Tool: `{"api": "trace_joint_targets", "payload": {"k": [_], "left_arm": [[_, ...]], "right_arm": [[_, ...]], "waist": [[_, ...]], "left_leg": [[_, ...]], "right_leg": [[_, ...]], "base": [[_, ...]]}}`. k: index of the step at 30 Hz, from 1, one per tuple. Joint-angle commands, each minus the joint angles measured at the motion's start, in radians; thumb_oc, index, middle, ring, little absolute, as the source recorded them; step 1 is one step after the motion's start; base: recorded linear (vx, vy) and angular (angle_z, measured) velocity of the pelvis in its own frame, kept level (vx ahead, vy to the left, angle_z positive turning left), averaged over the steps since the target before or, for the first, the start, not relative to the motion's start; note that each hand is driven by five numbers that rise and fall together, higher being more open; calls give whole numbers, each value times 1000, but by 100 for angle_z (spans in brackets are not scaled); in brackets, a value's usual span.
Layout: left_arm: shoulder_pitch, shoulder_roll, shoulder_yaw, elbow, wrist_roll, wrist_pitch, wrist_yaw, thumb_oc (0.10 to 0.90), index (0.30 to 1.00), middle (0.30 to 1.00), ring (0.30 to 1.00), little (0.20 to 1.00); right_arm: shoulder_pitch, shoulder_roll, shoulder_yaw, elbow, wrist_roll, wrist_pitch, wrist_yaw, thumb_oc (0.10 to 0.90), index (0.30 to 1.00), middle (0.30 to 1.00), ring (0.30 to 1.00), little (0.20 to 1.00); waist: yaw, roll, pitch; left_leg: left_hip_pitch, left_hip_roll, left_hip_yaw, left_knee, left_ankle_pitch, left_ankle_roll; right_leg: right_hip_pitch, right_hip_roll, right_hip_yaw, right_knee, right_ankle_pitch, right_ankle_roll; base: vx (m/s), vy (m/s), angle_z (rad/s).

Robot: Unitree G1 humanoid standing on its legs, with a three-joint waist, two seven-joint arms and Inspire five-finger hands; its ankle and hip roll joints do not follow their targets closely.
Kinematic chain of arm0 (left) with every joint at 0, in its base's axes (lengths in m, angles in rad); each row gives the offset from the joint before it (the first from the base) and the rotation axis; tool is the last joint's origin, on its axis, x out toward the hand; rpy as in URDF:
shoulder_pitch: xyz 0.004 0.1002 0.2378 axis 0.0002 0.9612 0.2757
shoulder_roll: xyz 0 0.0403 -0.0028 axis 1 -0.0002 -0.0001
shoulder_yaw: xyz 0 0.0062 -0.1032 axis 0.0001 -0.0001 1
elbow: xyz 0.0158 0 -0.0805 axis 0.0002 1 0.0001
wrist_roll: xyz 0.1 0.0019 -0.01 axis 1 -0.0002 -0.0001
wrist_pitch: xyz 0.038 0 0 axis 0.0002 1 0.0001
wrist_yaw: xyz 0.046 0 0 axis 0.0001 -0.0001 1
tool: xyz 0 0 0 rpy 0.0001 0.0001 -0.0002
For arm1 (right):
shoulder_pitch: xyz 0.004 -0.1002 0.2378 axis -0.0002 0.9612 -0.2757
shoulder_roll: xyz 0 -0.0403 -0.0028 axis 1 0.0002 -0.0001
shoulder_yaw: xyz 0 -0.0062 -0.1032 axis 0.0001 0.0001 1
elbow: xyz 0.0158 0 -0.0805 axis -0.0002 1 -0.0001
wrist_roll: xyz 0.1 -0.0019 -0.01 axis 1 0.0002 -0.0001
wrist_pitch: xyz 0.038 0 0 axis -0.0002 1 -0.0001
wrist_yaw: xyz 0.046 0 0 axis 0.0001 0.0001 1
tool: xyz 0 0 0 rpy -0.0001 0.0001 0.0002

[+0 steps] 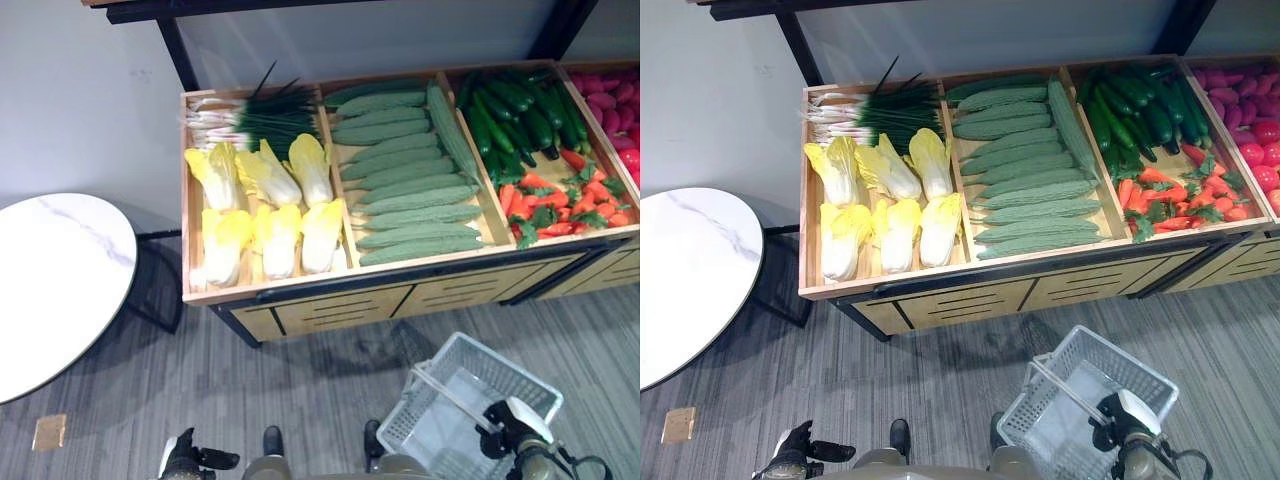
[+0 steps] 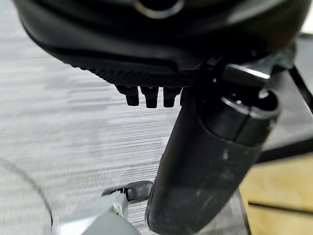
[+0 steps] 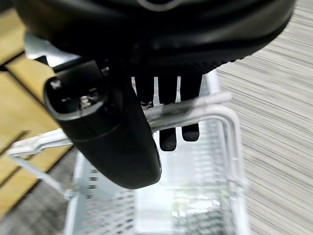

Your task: Get the vegetables into the basket

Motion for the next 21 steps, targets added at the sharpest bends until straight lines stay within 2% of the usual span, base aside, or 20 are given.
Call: {"api": "trace_joint_targets", "payload": {"k": [1,3,4,6,7,8,9,12,15,16,18,21], "left_arm": [[-22,65,114,69,-136,-21,25,900,1000,1000,1000,1000],[-23,66,184,84,-229,-36,49,900,1000,1000,1000,1000],[-22,92,270,115,-294,-48,96,900,1000,1000,1000,1000],[-26,107,307,124,-317,-50,123,900,1000,1000,1000,1000],[-23,148,388,156,-351,-58,191,900,1000,1000,1000,1000],[-24,149,390,157,-352,-58,191,900,1000,1000,1000,1000],[-33,181,412,149,-345,-69,243,900,1000,1000,1000,1000],[-53,220,395,107,-305,-87,297,900,1000,1000,1000,1000],[-71,244,366,-85,-240,-136,403,900,1000,1000,1000,1000],[-70,244,366,-87,-240,-136,404,900,1000,1000,1000,1000],[-17,280,331,-535,25,-149,555,900,1000,1000,1000,1000],[-19,278,330,-607,92,-134,588,900,1000,1000,1000,1000]], "right_arm": [[-36,-11,-30,43,51,-8,-49,400,300,300,300,300],[-45,1,-40,107,50,3,-51,400,300,300,300,300],[-42,7,-61,157,53,11,-52,400,300,300,300,300],[-40,11,-67,162,56,12,-55,400,300,300,300,300],[-33,15,-74,175,64,12,-59,400,300,300,300,300],[-34,16,-72,175,65,12,-59,400,300,300,300,300],[-29,22,-63,180,68,9,-57,400,300,300,300,300],[-23,30,-54,202,75,2,-64,400,300,300,300,300],[-12,34,-60,216,82,-5,-77,400,300,300,300,300],[-12,34,-60,216,82,-5,-77,400,300,300,300,300],[30,52,-98,218,94,-21,-97,400,300,300,300,300],[37,57,-107,227,101,-20,-92,400,300,300,300,300]], "waist": [[0,-68,-29],[-2,-64,-37],[-5,-63,-46],[-8,-62,-49],[-11,-61,-54],[-12,-62,-54],[-15,-61,-57],[-21,-58,-56],[-19,-53,-52],[-19,-53,-52],[-7,-56,-43],[-7,-60,-41]], "left_leg": [[14,-15,16,0,-13,-21],[22,-16,21,0,-20,-22],[29,-16,26,0,-26,-23],[33,-16,29,0,-29,-24],[40,-16,36,0,-34,-26],[40,-16,37,0,-35,-26],[46,-16,43,0,-37,-29],[47,-16,52,0,-38,-32],[43,-18,49,0,-37,-34],[43,-18,49,0,-38,-34],[32,-19,34,0,-33,-34],[29,-21,26,0,-33,-33]], "right_leg": [[-15,-53,20,23,27,43],[-6,-55,19,15,29,43],[-3,-55,20,13,29,44],[-3,-55,21,14,29,45],[-2,-55,28,13,32,46],[-2,-55,29,13,32,46],[-2,-54,33,12,33,47],[-6,-55,36,13,36,49],[-11,-57,36,12,38,53],[-11,-57,36,12,38,53],[-12,-62,19,11,36,58],[-10,-65,13,10,35,59]], "base": [[33,19,-8],[51,33,-6],[53,36,-4],[33,25,-8],[16,19,-10],[20,29,-8],[7,17,-8],[-2,18,-12],[-18,9,-11],[-16,0,4],[-13,-9,2],[-8,-18,8]]}}
